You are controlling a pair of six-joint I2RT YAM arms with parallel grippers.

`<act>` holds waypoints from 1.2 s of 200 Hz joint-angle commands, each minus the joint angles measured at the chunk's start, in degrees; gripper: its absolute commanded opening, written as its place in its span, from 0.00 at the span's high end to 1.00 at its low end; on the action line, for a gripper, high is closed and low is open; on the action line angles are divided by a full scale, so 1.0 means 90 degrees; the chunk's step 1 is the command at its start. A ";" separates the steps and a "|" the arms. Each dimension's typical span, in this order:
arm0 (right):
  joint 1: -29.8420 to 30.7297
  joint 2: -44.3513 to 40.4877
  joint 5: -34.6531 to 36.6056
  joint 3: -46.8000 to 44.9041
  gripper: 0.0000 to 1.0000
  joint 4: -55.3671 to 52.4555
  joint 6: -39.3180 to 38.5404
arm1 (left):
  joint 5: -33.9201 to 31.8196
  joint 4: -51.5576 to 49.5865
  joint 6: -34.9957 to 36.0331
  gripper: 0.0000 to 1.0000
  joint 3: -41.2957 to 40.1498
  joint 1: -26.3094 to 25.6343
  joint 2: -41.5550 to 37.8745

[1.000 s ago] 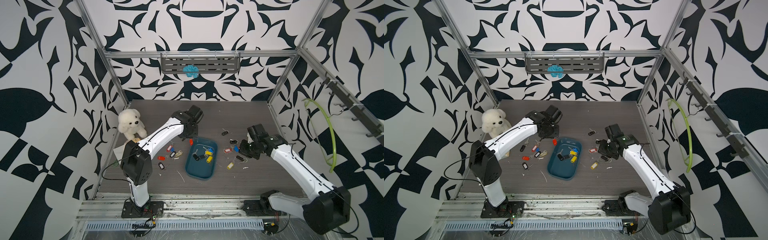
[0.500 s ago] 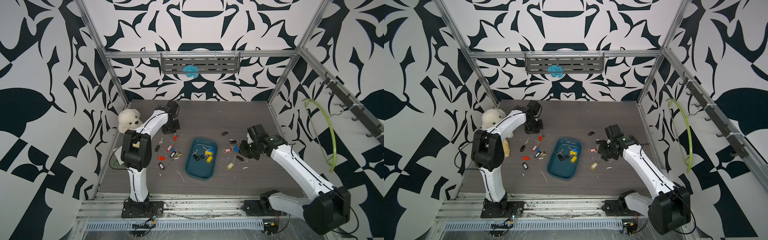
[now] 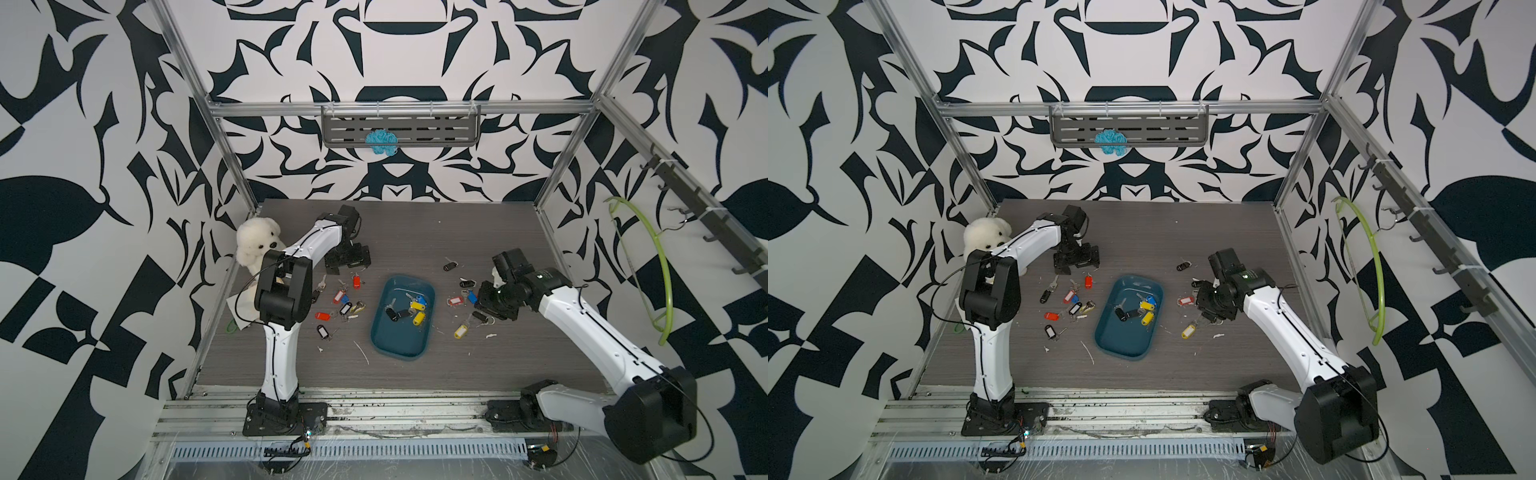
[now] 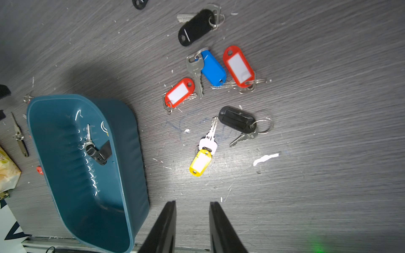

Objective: Take the keys out of the storage box
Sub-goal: Place the key at the center of the board, then pick up the key from the storage box.

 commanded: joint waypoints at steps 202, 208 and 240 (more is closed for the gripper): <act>0.0263 -0.0151 -0.0621 -0.0289 0.68 0.0329 -0.0106 | -0.1395 -0.0418 -0.3886 0.46 -0.0567 -0.3619 -0.1428; 0.0268 -0.0160 -0.0656 -0.0308 0.68 0.0324 -0.0131 | -0.1472 -0.0481 -0.4128 0.46 -0.0530 -0.3652 -0.1329; 0.0264 -0.0275 -0.0851 -0.0484 0.68 0.0472 -0.0197 | -0.2049 -0.1189 -0.5051 0.48 0.0009 -0.3914 -0.0641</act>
